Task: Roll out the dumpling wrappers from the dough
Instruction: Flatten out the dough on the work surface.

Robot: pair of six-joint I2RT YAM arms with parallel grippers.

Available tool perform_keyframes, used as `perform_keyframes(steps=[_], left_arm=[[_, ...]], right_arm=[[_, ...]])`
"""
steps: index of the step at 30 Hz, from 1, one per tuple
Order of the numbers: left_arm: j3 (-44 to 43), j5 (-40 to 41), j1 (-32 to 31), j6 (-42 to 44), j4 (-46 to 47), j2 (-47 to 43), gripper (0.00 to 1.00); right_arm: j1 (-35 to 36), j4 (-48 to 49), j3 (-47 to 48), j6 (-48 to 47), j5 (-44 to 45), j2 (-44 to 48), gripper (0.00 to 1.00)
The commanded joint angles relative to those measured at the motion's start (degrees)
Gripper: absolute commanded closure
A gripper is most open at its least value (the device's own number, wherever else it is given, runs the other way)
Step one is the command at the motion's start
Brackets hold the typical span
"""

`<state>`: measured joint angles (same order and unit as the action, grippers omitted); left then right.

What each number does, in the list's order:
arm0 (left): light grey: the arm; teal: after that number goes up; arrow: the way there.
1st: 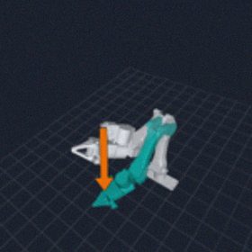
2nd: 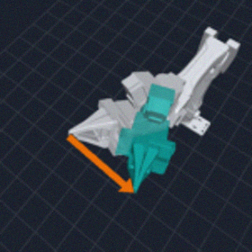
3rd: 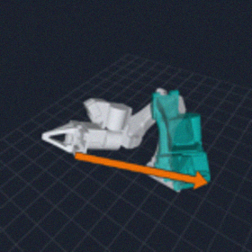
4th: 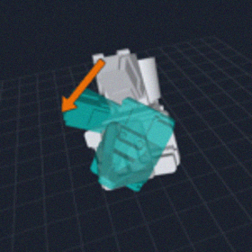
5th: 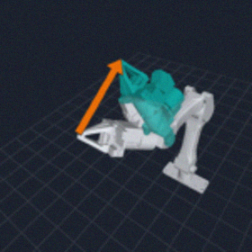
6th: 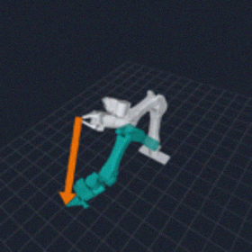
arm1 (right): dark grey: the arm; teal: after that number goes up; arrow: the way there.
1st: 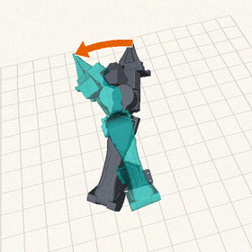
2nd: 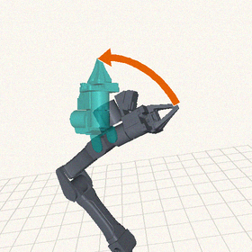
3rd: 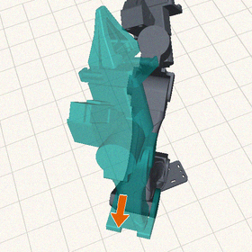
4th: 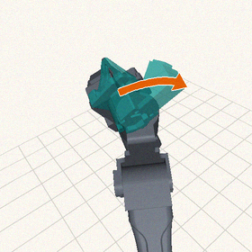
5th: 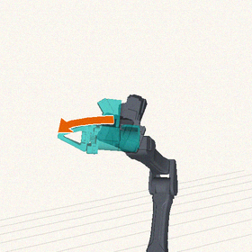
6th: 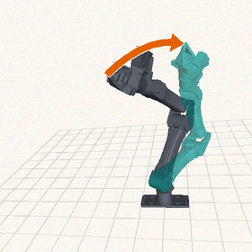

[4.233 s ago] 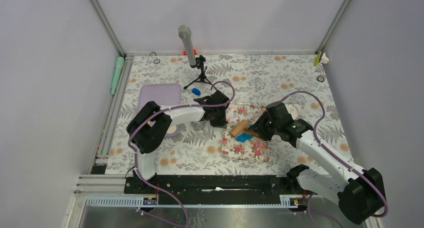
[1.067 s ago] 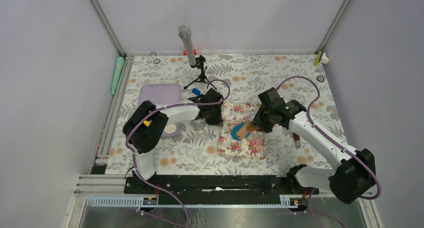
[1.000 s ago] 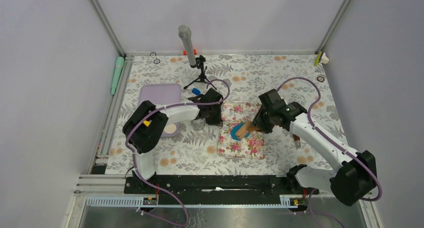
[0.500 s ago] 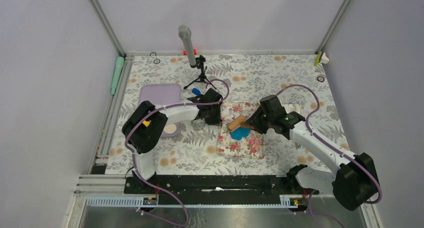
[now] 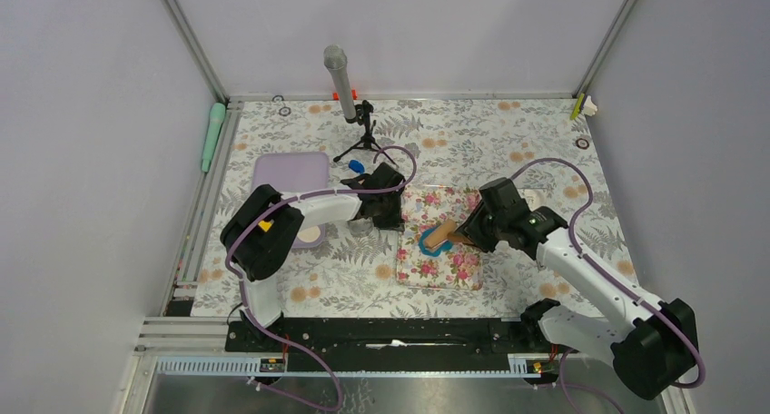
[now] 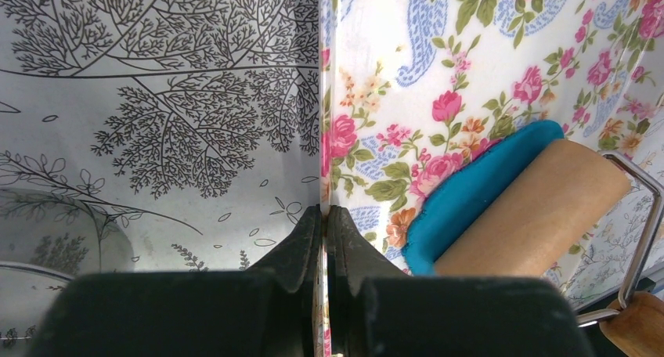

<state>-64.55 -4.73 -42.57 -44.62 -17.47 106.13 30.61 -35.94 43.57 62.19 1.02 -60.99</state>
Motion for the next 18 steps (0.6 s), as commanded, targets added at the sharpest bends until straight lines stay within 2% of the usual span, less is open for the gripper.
perform_keyframes(steps=[1, 4, 7, 13, 18], left_arm=[[0.4, 1.4, 0.0, 0.7, -0.8, -1.7, 1.00], [0.2, 1.4, 0.0, 0.7, -1.0, -1.8, 1.00], [0.3, 1.8, 0.0, 0.8, -1.4, -2.2, 1.00], [0.8, 1.4, 0.3, -0.3, -0.9, -1.9, 1.00], [0.6, 0.6, 0.4, -0.1, -0.4, -1.4, 1.00]], right_arm=[[0.2, -7.7, -3.0, -2.3, 4.8, -5.0, 1.00], [0.2, -4.3, -4.2, -2.0, 4.9, -7.9, 1.00], [0.2, -5.2, -4.7, -2.5, 4.5, -8.6, 1.00], [0.2, -13.2, -4.1, -3.2, 5.2, 0.0, 1.00], [0.2, -16.7, -3.3, -3.5, 5.3, 2.4, 1.00]])
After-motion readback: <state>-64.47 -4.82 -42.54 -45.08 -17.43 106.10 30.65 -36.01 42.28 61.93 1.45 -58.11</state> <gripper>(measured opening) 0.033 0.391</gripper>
